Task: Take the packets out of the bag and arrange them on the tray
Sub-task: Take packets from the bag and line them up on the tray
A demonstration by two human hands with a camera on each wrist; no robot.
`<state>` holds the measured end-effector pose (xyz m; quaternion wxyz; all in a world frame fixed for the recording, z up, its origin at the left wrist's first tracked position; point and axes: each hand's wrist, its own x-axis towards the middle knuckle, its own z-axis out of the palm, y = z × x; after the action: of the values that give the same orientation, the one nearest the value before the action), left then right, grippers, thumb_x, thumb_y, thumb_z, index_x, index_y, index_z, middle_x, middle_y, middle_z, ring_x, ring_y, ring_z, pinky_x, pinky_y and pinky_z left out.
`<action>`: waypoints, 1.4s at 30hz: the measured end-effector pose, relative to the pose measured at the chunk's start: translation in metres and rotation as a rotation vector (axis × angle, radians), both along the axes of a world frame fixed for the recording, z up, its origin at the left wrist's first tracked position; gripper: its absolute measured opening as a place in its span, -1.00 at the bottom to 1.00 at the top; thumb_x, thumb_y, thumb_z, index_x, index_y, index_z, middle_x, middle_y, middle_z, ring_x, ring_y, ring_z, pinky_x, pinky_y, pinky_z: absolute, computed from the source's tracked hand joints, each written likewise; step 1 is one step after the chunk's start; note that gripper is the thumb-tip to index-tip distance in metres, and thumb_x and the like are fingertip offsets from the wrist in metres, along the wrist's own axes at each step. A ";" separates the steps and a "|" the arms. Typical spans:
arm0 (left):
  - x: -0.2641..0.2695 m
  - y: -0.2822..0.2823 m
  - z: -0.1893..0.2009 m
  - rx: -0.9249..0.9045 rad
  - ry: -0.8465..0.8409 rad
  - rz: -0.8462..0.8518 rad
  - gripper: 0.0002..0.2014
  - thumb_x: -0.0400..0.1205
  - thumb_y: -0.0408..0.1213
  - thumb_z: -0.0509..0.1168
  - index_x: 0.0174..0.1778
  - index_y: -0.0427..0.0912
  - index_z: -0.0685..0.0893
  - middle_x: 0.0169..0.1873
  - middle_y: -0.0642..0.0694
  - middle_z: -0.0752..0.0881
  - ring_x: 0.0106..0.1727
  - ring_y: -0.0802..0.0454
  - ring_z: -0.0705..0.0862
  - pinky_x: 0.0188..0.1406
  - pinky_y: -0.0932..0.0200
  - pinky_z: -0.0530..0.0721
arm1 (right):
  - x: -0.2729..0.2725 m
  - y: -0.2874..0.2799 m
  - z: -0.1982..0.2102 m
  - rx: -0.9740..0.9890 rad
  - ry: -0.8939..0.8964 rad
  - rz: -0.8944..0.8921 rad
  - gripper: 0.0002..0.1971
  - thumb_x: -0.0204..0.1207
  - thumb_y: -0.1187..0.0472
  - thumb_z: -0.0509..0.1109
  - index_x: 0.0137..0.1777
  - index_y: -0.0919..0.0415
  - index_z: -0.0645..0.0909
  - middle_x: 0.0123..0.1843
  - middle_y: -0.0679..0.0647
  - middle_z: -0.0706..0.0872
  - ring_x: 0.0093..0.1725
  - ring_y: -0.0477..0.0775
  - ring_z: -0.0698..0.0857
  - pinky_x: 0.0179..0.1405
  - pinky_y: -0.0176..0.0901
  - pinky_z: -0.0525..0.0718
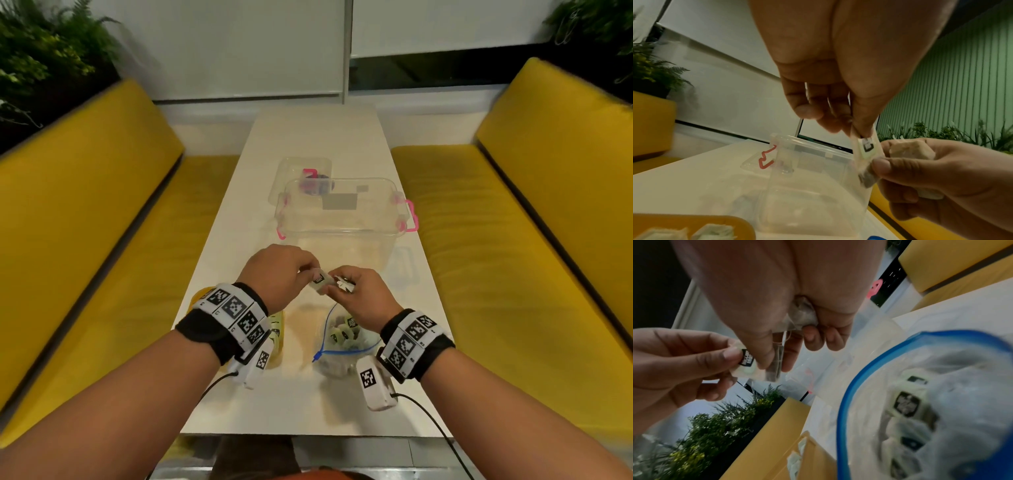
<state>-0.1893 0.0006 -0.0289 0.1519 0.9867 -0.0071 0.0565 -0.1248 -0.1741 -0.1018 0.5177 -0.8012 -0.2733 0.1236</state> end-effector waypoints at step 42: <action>0.021 0.096 -0.077 0.237 0.599 0.243 -0.92 0.48 -0.21 0.41 -0.28 0.06 0.79 -0.22 0.06 0.76 -0.18 0.01 0.72 -0.18 0.17 0.66 | 0.019 0.070 -0.029 -0.112 0.319 0.217 -0.92 0.63 0.24 0.38 -0.08 0.21 0.57 -0.22 0.22 0.78 -0.20 0.12 0.82 -0.33 -0.16 0.69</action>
<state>-0.1681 0.0969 -0.1062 0.0239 0.9640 0.1488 -0.2193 -0.1057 -0.1044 -0.1312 0.4929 -0.7648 -0.2653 0.3190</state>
